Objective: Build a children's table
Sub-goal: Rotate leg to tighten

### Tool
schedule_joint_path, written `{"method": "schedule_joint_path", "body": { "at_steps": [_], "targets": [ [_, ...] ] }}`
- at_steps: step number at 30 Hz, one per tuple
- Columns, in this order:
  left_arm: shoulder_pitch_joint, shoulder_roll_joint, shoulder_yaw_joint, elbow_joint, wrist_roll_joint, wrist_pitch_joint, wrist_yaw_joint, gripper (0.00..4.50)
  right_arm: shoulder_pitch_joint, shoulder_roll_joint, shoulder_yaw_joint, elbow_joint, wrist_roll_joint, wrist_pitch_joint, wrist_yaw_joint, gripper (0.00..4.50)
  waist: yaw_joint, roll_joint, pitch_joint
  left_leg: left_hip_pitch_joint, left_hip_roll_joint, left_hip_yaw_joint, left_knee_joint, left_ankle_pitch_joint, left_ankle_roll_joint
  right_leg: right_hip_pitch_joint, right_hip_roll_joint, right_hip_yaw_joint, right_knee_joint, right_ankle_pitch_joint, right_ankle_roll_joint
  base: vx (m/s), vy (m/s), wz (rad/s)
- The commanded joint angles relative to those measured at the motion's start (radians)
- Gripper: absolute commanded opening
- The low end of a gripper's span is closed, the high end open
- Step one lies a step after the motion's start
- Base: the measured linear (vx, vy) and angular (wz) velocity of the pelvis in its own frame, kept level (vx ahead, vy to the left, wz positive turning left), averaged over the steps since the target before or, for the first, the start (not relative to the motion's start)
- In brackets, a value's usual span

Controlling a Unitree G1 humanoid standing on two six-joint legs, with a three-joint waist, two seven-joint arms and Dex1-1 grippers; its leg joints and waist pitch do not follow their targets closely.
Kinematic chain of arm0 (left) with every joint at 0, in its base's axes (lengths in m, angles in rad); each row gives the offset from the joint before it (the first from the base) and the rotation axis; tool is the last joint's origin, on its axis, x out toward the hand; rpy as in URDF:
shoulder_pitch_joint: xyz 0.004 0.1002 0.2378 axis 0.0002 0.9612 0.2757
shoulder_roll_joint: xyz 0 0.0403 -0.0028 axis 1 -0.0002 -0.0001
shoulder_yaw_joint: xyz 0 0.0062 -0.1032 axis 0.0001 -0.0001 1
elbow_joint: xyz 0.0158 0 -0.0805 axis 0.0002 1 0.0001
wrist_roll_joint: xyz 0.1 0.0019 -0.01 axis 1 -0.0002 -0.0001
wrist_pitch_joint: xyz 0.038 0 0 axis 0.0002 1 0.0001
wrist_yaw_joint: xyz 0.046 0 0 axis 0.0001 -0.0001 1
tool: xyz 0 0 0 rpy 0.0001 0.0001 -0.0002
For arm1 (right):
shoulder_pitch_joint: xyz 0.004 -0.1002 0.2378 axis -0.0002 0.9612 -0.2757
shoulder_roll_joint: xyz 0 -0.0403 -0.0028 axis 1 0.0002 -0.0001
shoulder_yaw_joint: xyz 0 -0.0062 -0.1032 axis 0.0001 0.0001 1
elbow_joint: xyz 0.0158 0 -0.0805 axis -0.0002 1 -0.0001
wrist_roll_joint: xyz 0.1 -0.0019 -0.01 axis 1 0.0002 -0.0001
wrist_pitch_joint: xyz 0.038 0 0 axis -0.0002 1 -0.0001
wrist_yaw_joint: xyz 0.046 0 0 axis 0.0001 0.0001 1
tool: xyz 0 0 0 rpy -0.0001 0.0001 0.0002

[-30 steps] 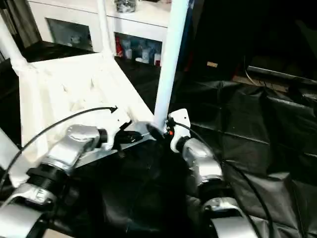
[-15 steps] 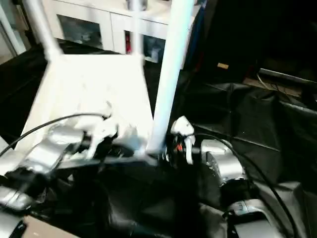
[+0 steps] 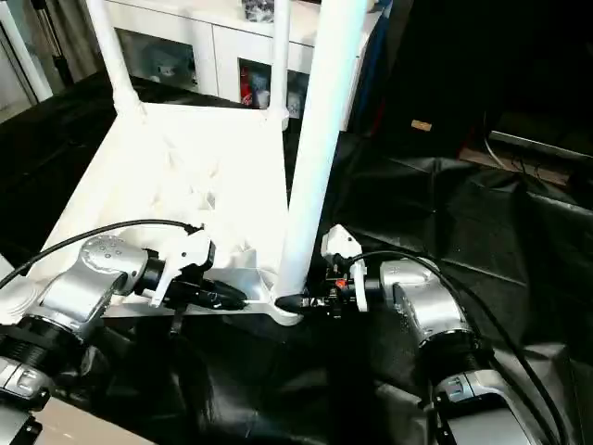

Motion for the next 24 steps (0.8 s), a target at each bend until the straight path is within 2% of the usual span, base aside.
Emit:
{"method": "schedule_joint_path", "body": {
  "at_steps": [1, 3, 4, 5, 6, 8, 9, 11, 12, 15, 16, 17, 18, 20, 23, 24],
  "targets": [
    [-0.035, -0.047, 0.023, 0.005, 0.009, 0.011, 0.109, 0.0, 0.012, 0.038, -0.005, 0.032, 0.002, 0.0, -0.076, 2.46, -0.003, 0.004, -0.059, 0.01, 0.029, 0.0, -0.066, -0.211, 0.024, 0.045, -0.081, 0.05, -0.08, -0.285, -0.189, 0.0, 0.0, 0.0],
    [-0.056, -0.085, 0.037, 0.022, 0.025, 0.031, 0.196, 0.0, -0.004, 0.082, -0.037, 0.091, -0.024, -0.029, -0.23, 2.4, -0.009, 0.005, -0.057, 0.008, 0.026, -0.002, -0.068, -0.23, 0.01, 0.044, -0.082, 0.049, -0.086, -0.34, -0.172, 0.0, 0.0, 0.0],
    [-0.064, -0.103, 0.041, 0.027, 0.034, 0.041, 0.236, 0.0, -0.016, 0.105, -0.055, 0.126, -0.037, -0.041, -0.32, 2.35, -0.015, 0.003, -0.057, 0.009, 0.026, -0.007, -0.071, -0.241, -0.006, 0.045, -0.084, 0.047, -0.09, -0.393, -0.151, 0.0, 0.0, 0.0],
    [-0.064, -0.103, 0.041, 0.027, 0.034, 0.041, 0.236, 0.0, -0.016, 0.105, -0.055, 0.126, -0.037, -0.041, -0.32, 2.29, -0.015, 0.003, -0.057, 0.009, 0.026, -0.007, -0.071, -0.241, -0.006, 0.045, -0.084, 0.047, -0.09, -0.393, -0.151, 0.0, 0.0, 0.0],
    [-0.071, -0.123, 0.043, 0.032, 0.038, 0.053, 0.269, 0.0, -0.025, 0.126, -0.067, 0.159, -0.049, -0.052, -0.399, 2.24, -0.026, 0.004, -0.055, 0.0, 0.023, -0.012, -0.073, -0.256, -0.01, 0.05, -0.083, 0.043, -0.094, -0.446, -0.126, 0.0, 0.0, 0.0],
    [-0.081, -0.162, 0.047, 0.041, 0.048, 0.071, 0.335, 0.0, -0.039, 0.166, -0.088, 0.209, -0.063, -0.069, -0.525, 2.19, -0.035, 0.003, -0.057, -0.003, 0.021, -0.015, -0.073, -0.257, -0.015, 0.05, -0.085, 0.041, -0.097, -0.481, -0.104, 0.0, 0.0, 0.0],
    [-0.081, -0.162, 0.047, 0.041, 0.048, 0.071, 0.335, 0.0, -0.039, 0.166, -0.088, 0.209, -0.063, -0.069, -0.525, 2.12, -0.04, 0.001, -0.056, -0.003, 0.019, -0.014, -0.073, -0.258, -0.013, 0.047, -0.083, 0.041, -0.101, -0.485, -0.102, 0.0, 0.0, 0.0],
    [-0.091, -0.207, 0.053, 0.052, 0.053, 0.094, 0.408, 0.0, -0.043, 0.214, -0.099, 0.231, -0.065, -0.072, -0.606, 2.08, -0.043, 0.001, -0.057, 0.0, 0.018, -0.013, -0.069, -0.252, -0.004, 0.045, -0.083, 0.042, -0.103, -0.479, -0.103, 0.0, 0.0, 0.0],
    [-0.102, -0.254, 0.056, 0.064, 0.065, 0.109, 0.479, 0.0, -0.052, 0.274, -0.107, 0.251, -0.072, -0.075, -0.687, 2.08, -0.047, 0.003, -0.057, 0.003, 0.02, -0.01, -0.069, -0.252, 0.003, 0.04, -0.08, 0.045, -0.102, -0.451, -0.117, 0.0, 0.0, 0.0],
    [-0.106, -0.284, 0.051, 0.062, 0.07, 0.109, 0.502, 0.0, -0.052, 0.323, -0.091, 0.249, -0.077, -0.098, -0.697, 2.08, -0.049, 0.0, -0.058, 0.004, 0.02, -0.012, -0.07, -0.26, 0.006, 0.041, -0.079, 0.043, -0.1, -0.435, -0.126, 0.0, 0.0, 0.0],
    [-0.106, -0.284, 0.051, 0.061, 0.07, 0.109, 0.502, 0.0, -0.052, 0.323, -0.09, 0.249, -0.077, -0.099, -0.696, 2.58, -0.048, 0.002, -0.058, 0.004, 0.02, -0.011, -0.069, -0.262, 0.011, 0.039, -0.079, 0.044, -0.1, -0.422, -0.129, 0.0, 0.0, 0.0],
    [-0.104, -0.281, 0.041, 0.055, 0.071, 0.106, 0.489, 0.0, -0.051, 0.328, -0.085, 0.242, -0.076, -0.105, -0.682, 2.71, -0.049, 0.004, -0.058, 0.003, 0.02, -0.011, -0.07, -0.264, 0.016, 0.041, -0.078, 0.044, -0.1, -0.407, -0.134, 0.0, 0.0, 0.0],
    [-0.101, -0.273, 0.032, 0.048, 0.071, 0.103, 0.473, 0.0, -0.053, 0.327, -0.089, 0.236, -0.065, -0.104, -0.666, 2.71, -0.049, 0.003, -0.058, 0.001, 0.021, -0.011, -0.072, -0.262, 0.019, 0.043, -0.078, 0.045, -0.097, -0.39, -0.137, 0.0, 0.0, 0.0],
    [-0.094, -0.26, 0.027, 0.039, 0.071, 0.098, 0.451, 0.0, -0.063, 0.317, -0.095, 0.244, -0.065, -0.111, -0.658, 3.0, -0.048, 0.007, -0.059, 0.004, 0.023, -0.01, -0.071, -0.259, 0.02, 0.041, -0.078, 0.047, -0.095, -0.365, -0.148, 0.0, 0.0, 0.0],
    [-0.086, -0.242, 0.022, 0.027, 0.069, 0.091, 0.417, 0.0, -0.068, 0.296, -0.091, 0.241, -0.073, -0.125, -0.632, 3.08, -0.049, 0.006, -0.06, 0.001, 0.023, -0.01, -0.072, -0.253, 0.021, 0.045, -0.079, 0.047, -0.091, -0.342, -0.159, 0.0, 0.0, 0.0],
    [-0.082, -0.227, 0.019, 0.02, 0.066, 0.092, 0.395, 0.0, -0.067, 0.277, -0.092, 0.231, -0.066, -0.128, -0.59, 3.08, -0.048, 0.009, -0.062, 0.003, 0.023, -0.009, -0.071, -0.247, 0.022, 0.045, -0.079, 0.048, -0.09, -0.318, -0.166, 0.0, 0.0, 0.0]
  ]
}}
